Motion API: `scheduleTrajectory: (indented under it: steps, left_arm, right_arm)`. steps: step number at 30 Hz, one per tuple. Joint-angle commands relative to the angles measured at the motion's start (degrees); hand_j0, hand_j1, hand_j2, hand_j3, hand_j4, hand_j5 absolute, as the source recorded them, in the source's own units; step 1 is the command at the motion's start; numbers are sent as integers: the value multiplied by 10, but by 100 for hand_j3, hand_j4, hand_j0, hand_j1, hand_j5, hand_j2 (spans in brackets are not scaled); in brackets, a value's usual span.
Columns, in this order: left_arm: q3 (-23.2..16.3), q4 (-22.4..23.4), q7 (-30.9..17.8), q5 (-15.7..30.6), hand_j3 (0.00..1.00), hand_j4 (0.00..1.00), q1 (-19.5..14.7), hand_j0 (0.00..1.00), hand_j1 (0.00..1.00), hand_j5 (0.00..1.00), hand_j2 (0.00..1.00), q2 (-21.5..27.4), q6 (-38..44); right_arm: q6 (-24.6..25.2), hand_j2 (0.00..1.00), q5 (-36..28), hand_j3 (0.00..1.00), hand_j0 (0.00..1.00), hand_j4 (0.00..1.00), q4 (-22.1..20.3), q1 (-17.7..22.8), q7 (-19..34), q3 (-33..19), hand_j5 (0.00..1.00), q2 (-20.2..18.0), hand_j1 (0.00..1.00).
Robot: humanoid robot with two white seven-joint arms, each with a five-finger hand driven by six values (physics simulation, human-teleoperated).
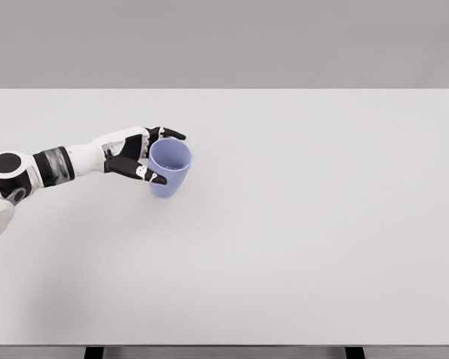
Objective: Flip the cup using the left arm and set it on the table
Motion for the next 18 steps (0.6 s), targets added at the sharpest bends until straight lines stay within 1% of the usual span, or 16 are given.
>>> scheduleTrajectory:
  steps: [1,6,11,18]
  left_arm:
    - [1,0,0,2,86,86,0,86,86,86,86,0,-2]
    - [1,0,0,2,87,87,1,87,87,87,87,1,-2]
    - [1,-2,0,2,94,94,4,94,94,94,94,2,-11]
    - [1,-2,0,2,100,100,4,100,100,100,100,5,-13]
  right_arm:
    - [0,100,0,100,100,100,0,0,0,0,100,0,100]
    - [0,100,0,100,100,100,0,0,0,0,100,0,100]
    - [0,100,0,100,100,100,0,0,0,0,100,0,100]
    - [0,100,0,100,100,100,0,0,0,0,100,0,100]
